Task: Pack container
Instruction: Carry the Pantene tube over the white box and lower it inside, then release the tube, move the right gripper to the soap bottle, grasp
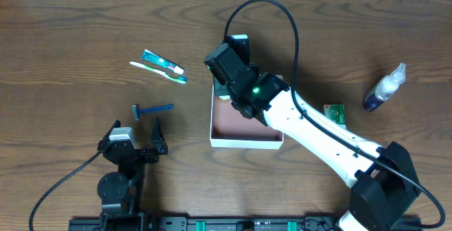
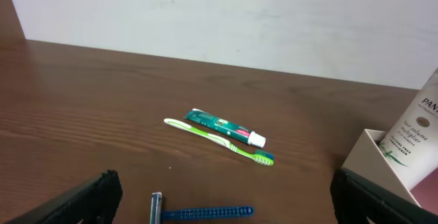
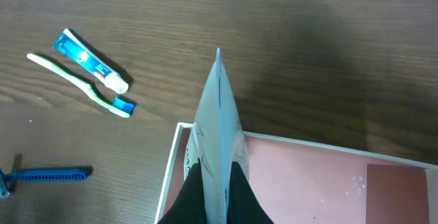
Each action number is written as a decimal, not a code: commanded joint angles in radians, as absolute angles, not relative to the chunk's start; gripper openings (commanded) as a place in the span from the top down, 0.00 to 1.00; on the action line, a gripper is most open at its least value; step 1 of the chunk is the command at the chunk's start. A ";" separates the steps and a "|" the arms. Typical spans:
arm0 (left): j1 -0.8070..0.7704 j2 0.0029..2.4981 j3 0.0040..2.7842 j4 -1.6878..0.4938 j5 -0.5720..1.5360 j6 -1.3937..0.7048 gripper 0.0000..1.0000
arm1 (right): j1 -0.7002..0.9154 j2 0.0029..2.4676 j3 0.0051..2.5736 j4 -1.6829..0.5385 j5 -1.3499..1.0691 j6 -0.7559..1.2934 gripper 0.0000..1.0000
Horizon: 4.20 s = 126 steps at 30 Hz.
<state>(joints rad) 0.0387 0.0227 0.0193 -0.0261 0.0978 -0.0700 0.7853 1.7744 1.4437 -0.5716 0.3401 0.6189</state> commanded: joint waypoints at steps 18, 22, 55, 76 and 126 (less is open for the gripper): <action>0.044 0.024 0.004 -0.063 0.109 -0.056 0.02 | 0.800 1.778 1.460 -0.533 0.326 0.619 0.56; 0.044 0.024 0.004 -0.063 0.109 -0.056 0.02 | 0.800 1.776 1.461 -0.516 0.297 0.619 0.52; 0.044 0.024 0.004 -0.063 0.109 -0.056 0.02 | 0.469 1.595 1.866 -1.090 0.465 0.473 0.11; 0.044 0.024 0.004 -0.063 0.109 -0.056 0.02 | -0.158 1.590 1.446 -0.895 0.201 0.305 0.01; 0.044 0.024 0.004 -0.063 0.109 -0.056 0.02 | -0.272 1.590 1.175 -0.612 0.138 0.276 0.48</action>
